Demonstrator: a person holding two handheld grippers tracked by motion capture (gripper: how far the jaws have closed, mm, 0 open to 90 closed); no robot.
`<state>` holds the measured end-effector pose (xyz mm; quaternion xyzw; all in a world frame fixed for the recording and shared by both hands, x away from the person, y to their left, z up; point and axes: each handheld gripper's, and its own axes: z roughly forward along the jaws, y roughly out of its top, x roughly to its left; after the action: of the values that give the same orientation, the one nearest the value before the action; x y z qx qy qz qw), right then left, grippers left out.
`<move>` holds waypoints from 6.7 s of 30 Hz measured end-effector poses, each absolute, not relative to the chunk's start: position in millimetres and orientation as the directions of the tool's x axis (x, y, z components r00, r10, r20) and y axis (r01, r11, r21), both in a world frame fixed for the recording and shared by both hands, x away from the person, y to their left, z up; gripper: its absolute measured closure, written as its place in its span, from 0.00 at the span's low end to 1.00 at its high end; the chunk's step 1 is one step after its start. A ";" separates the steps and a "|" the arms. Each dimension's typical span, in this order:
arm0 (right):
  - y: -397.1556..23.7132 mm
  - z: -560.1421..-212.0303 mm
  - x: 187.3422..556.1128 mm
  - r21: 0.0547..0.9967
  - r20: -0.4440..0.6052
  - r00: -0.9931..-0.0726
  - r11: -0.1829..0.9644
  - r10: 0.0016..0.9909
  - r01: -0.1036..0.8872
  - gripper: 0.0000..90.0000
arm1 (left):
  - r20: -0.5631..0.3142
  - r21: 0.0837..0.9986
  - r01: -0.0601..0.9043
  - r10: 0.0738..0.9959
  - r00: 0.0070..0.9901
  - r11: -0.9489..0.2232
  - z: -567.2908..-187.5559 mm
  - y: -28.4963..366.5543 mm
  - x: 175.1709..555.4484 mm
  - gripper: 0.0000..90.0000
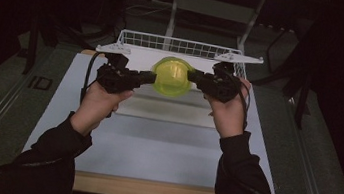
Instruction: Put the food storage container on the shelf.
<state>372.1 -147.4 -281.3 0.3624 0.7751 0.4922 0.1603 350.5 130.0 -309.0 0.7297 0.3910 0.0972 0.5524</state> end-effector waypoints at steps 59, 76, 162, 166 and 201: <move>-159.6 -285.3 499.6 0.656 0.400 -0.560 0.200 0.725 0.727 0.88 | -0.232 0.887 0.453 0.759 0.608 -0.092 -330.2 124.1 437.1 0.72; -140.0 -291.7 524.8 0.654 0.332 -0.545 0.228 0.770 0.722 0.64 | -0.239 0.880 0.466 0.760 0.604 -0.095 -335.8 111.3 461.3 0.68; -164.9 -336.4 480.5 0.747 0.168 -0.465 0.196 0.869 0.636 0.74 | -0.189 0.813 0.564 0.849 0.493 -0.146 -349.7 98.6 443.9 0.81; -169.3 -331.0 473.1 0.760 0.117 -0.466 0.223 0.877 0.610 0.67 | -0.188 0.825 0.547 0.842 0.505 -0.144 -346.8 100.5 436.9 0.78; -184.7 -363.0 352.8 0.856 0.177 -0.681 0.230 0.711 0.463 0.21 | -0.205 0.886 0.422 0.654 0.728 -0.192 -387.2 105.8 332.7 0.11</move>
<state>352.8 -184.7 -363.0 0.3790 0.7741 0.4911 0.1262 332.7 105.8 -387.2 0.7640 0.3520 0.1099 0.5294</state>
